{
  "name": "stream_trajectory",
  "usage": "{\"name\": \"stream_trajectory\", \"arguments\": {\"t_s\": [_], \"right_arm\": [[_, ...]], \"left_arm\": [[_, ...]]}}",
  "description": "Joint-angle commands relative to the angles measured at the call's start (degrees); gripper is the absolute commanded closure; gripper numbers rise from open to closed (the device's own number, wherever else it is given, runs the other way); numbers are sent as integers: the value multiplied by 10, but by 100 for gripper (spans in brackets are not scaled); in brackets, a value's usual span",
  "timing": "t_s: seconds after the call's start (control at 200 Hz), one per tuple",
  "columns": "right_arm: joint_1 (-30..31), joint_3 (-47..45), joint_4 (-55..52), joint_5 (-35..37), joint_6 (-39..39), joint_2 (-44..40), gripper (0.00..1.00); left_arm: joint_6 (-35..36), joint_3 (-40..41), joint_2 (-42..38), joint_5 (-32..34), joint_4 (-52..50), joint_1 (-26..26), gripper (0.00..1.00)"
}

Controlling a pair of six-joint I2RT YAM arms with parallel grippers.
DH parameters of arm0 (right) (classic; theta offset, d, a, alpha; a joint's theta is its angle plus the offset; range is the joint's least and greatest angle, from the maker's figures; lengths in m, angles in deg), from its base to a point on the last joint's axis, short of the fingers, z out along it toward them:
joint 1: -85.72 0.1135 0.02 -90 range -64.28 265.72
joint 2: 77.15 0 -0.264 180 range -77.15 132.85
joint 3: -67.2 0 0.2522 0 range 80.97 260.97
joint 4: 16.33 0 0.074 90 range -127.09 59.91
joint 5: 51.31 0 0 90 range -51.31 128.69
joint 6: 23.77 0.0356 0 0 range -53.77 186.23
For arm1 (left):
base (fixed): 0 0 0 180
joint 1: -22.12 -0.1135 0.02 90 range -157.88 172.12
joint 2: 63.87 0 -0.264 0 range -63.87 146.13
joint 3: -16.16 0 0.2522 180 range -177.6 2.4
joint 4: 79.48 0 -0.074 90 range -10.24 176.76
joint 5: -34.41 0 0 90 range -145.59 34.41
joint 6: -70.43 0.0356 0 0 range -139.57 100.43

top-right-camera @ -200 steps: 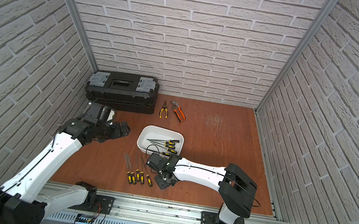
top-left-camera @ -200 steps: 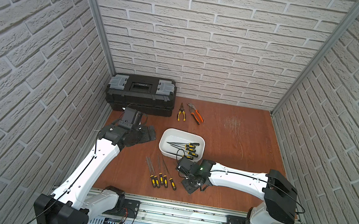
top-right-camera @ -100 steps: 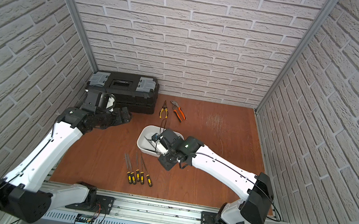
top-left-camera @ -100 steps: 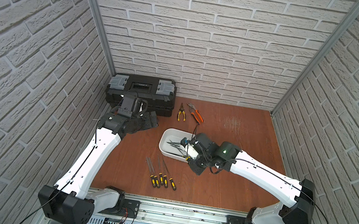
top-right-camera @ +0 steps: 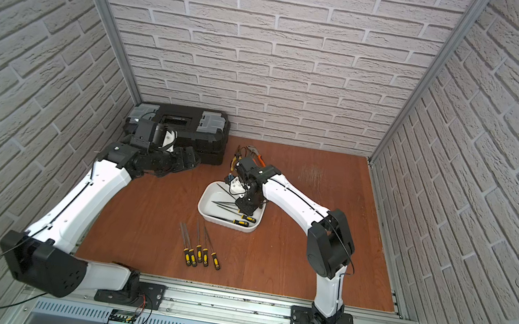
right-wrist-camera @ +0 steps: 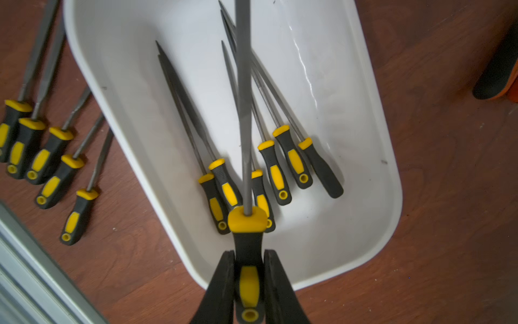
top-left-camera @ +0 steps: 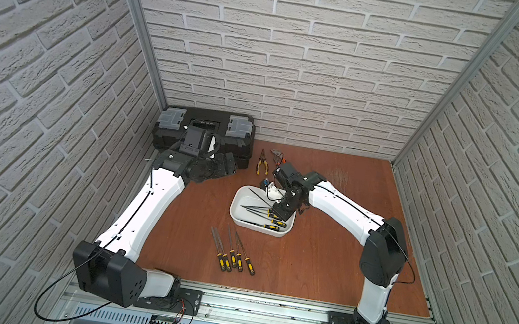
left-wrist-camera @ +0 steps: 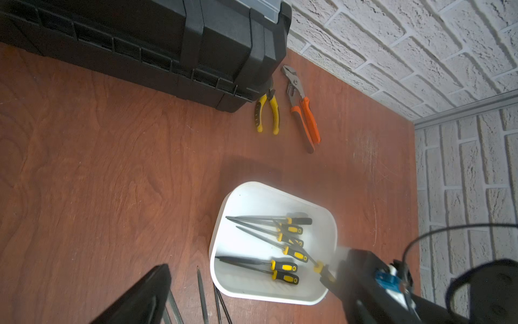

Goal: Put the file tool into the storage box
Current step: Place the file tool in the storage box.

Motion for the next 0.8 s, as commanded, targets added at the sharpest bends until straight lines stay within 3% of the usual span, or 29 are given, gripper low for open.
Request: {"name": "stream_trajectory", "arguments": {"t_s": [0.0,0.605,0.795], "right_arm": [[-4,31,-7,35,-45,11,89],[-6,49,60,142,-76,94,89],[-6,49,73,181,-70,106,79]], "left_arm": [[13,-15,9,-9,9,-5,2],[21,-25,52,-24,11,-5,2],[23,-19,54,-26,8,-5,2]]}}
